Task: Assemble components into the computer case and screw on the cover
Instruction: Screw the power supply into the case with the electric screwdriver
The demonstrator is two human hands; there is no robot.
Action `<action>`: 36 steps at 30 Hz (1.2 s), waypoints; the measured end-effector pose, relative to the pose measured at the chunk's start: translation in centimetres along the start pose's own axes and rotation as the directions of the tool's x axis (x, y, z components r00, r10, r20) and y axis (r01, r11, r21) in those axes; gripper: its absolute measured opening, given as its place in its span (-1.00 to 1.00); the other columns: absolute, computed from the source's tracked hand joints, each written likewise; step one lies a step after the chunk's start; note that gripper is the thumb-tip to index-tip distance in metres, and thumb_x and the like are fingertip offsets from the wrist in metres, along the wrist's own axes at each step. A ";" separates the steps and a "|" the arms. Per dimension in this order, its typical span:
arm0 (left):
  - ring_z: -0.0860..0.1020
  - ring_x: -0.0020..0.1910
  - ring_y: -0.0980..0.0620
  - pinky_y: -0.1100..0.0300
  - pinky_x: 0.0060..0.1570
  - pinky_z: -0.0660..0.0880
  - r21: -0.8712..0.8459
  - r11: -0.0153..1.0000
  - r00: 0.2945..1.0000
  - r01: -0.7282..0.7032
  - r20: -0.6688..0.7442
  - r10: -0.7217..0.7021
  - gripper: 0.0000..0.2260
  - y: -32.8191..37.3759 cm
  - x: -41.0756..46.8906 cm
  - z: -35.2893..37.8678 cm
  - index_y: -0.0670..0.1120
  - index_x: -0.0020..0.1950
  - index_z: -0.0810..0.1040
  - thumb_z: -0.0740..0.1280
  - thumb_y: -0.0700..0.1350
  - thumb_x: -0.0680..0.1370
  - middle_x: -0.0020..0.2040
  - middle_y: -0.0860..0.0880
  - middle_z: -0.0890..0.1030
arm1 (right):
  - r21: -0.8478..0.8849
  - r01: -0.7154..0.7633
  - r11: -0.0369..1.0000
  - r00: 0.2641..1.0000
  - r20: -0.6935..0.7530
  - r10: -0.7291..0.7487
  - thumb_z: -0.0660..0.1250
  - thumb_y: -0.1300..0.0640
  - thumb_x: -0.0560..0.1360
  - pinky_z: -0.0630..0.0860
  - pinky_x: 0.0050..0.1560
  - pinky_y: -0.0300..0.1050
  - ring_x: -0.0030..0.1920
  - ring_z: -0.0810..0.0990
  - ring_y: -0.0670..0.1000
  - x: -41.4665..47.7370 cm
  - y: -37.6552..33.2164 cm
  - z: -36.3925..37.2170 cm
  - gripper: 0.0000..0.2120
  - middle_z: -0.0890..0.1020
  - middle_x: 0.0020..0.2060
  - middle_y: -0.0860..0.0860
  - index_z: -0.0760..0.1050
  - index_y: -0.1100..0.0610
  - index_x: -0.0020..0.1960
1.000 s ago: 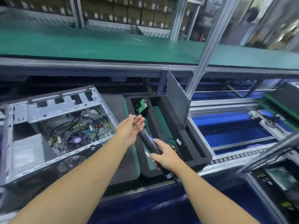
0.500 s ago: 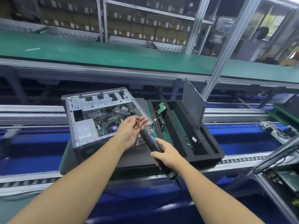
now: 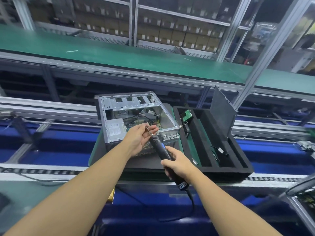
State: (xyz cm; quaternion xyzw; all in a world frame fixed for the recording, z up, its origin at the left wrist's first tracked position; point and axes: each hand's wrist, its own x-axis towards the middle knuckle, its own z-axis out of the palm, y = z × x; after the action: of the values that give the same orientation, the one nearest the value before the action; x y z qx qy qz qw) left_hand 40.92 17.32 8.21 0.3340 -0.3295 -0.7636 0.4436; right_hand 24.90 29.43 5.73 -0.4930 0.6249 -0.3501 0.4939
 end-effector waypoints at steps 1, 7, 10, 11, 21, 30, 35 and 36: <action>0.68 0.05 -0.11 0.04 0.09 0.61 0.027 1.000 1.000 -0.002 -0.012 0.002 -0.78 0.0 -0.3 -0.2 -0.22 0.09 0.46 0.08 -0.15 0.71 0.00 -0.20 0.70 | -0.010 0.003 1.000 1.000 0.005 -0.003 0.37 0.20 0.47 0.50 -0.43 -0.09 -0.45 0.53 0.05 -0.1 -0.1 0.2 -0.45 0.58 -0.41 0.01 0.39 -0.05 0.43; 0.70 -0.03 -0.07 0.11 -0.09 0.66 0.085 0.996 0.996 0.000 -0.088 0.008 -0.77 0.1 -1.3 -1.0 -0.28 0.13 0.50 0.16 -0.13 0.69 0.02 -0.18 0.69 | -0.075 0.004 0.997 1.000 0.006 -0.004 0.35 0.13 0.47 0.51 -0.39 -0.07 -0.44 0.52 0.06 -0.7 -0.2 1.8 -0.57 0.57 -0.43 0.06 0.43 -0.14 0.30; 0.71 -0.05 -0.08 0.16 -0.22 0.64 0.092 0.996 0.992 0.020 -0.129 -0.008 -0.77 0.2 -1.4 -1.2 -0.28 0.13 0.52 0.21 -0.12 0.67 0.00 -0.18 0.70 | -0.046 0.011 0.999 0.999 0.041 -0.009 0.40 0.11 0.47 0.55 -0.31 -0.03 -0.41 0.54 0.05 -1.0 -0.3 2.6 -0.58 0.58 -0.39 0.06 0.40 -0.14 0.28; 0.71 -0.05 -0.08 0.16 -0.22 0.64 0.093 0.995 0.990 0.035 -0.137 -0.022 -0.77 0.3 -1.3 -1.4 -0.28 0.13 0.52 0.23 -0.12 0.66 -0.02 -0.17 0.71 | -0.028 0.013 1.000 0.998 0.057 -0.011 0.44 0.10 0.46 0.56 -0.29 -0.03 -0.39 0.55 0.04 -1.1 -0.2 2.7 -0.52 0.59 -0.35 0.06 0.37 -0.13 0.31; 0.49 0.26 -0.06 0.04 0.22 0.42 0.980 0.185 0.944 -0.071 0.006 0.329 -0.46 3.8 2.1 -7.5 -0.09 0.33 0.45 0.33 0.26 0.53 0.30 -0.05 0.51 | 0.062 -0.007 0.998 0.999 0.050 0.004 0.57 0.07 0.29 0.64 0.02 0.16 -0.14 0.60 0.08 -0.3 4.3 5.4 -0.09 0.58 0.02 0.08 0.19 -0.14 0.52; 0.32 0.44 -0.14 -0.17 0.33 0.29 0.899 -0.422 0.971 0.115 -0.013 0.237 -0.19 3.2 7.2 -12.0 -0.02 0.49 0.33 0.09 0.51 0.44 0.46 -0.10 0.35 | 0.077 -0.148 0.986 0.975 0.176 0.133 0.52 0.02 0.30 0.66 -0.15 -0.03 -0.29 0.68 0.04 0.2 11.7 9.5 -0.15 0.61 -0.02 0.00 0.20 -0.36 0.45; 0.26 0.47 -0.24 -0.19 0.39 0.18 0.834 -0.515 0.978 0.199 -0.136 0.157 0.10 3.6 11.3 -11.3 -0.05 0.56 0.16 0.06 0.64 0.22 0.50 -0.21 0.29 | 0.065 -0.194 0.979 0.963 0.204 0.177 0.49 0.03 0.35 0.61 -0.26 -0.18 -0.32 0.71 0.01 1.6 14.0 11.5 -0.19 0.60 0.00 -0.02 0.15 -0.44 0.41; 0.26 0.46 -0.27 -0.19 0.40 0.16 0.828 -0.516 0.975 0.217 -0.158 0.156 0.10 3.4 12.0 -11.3 -0.07 0.56 0.16 0.10 0.63 0.22 0.48 -0.25 0.29 | 0.058 -0.196 0.979 0.963 0.202 0.180 0.48 0.03 0.35 0.60 -0.27 -0.19 -0.34 0.70 -0.01 1.9 14.4 11.7 -0.18 0.60 0.00 -0.01 0.15 -0.43 0.42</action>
State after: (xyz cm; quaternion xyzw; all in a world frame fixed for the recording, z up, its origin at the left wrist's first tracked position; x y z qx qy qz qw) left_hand 46.91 2.87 2.02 0.6388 -0.7643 -0.0579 -0.0667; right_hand 32.22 32.04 -11.21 -0.4440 0.6031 -0.2753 0.6027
